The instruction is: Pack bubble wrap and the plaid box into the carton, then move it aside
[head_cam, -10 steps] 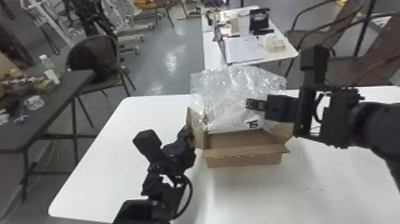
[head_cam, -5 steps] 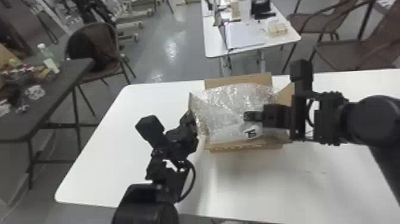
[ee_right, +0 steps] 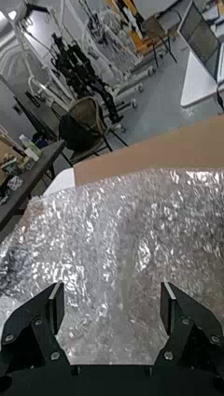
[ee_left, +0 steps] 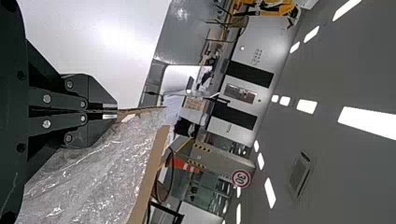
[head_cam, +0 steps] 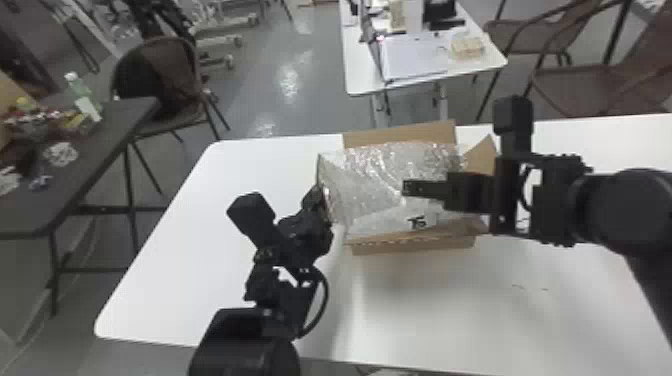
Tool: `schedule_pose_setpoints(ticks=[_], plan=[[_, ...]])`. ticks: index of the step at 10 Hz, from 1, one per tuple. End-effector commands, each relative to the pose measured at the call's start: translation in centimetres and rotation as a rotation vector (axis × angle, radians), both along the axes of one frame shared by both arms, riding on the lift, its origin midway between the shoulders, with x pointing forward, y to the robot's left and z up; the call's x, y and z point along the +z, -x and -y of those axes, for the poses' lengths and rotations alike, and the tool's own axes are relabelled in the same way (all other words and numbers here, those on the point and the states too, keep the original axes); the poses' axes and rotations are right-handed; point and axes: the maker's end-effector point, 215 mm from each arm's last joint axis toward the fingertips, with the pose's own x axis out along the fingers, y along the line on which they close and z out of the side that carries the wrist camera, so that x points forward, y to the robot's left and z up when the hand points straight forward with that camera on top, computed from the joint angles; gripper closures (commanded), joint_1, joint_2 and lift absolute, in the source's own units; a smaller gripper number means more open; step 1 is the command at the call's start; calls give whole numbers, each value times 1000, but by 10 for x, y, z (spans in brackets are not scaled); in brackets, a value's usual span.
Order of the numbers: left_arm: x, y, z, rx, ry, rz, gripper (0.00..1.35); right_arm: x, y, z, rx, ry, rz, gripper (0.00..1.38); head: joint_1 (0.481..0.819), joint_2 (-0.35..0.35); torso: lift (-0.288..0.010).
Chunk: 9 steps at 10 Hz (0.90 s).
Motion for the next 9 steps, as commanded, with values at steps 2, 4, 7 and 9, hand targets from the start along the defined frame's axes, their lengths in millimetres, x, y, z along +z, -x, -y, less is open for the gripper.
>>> schedule_pose_setpoints(ticks=[2, 4, 7, 9], plan=[[-3, 2, -4, 7, 4, -4, 1211, 74, -22, 23, -102, -6, 313, 136, 680, 279, -137], [-5, 5, -7, 9, 2, -6, 1211, 100, -20, 62, -195, -11, 488, 136, 641, 258, -137], [-9, 11, -18, 25, 3, -11, 1211, 45, 19, 142, -359, 127, 583, 137, 664, 200, -137], [-11, 14, -25, 38, 6, -12, 1211, 3, 57, 191, -449, 192, 594, 137, 695, 168, -137]])
